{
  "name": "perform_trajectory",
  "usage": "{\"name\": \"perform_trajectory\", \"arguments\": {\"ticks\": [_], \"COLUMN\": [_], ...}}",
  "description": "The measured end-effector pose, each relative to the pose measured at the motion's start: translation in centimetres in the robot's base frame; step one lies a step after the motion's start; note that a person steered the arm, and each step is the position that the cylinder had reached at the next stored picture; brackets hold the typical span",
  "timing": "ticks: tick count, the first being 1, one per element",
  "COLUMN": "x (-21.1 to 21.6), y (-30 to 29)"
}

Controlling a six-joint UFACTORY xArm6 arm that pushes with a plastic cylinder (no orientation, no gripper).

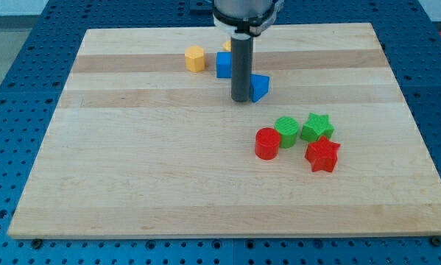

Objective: Point your arm at the green star

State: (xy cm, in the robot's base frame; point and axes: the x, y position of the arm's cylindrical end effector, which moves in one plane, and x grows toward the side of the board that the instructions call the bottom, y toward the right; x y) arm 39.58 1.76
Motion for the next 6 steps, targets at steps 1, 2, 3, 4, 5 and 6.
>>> {"name": "perform_trajectory", "arguments": {"ticks": [1,2,3,4,5,6], "x": [3.0,3.0,3.0,4.5,9.6,10.4], "y": [1.6,8.9,14.3,16.6,17.5,17.5]}}
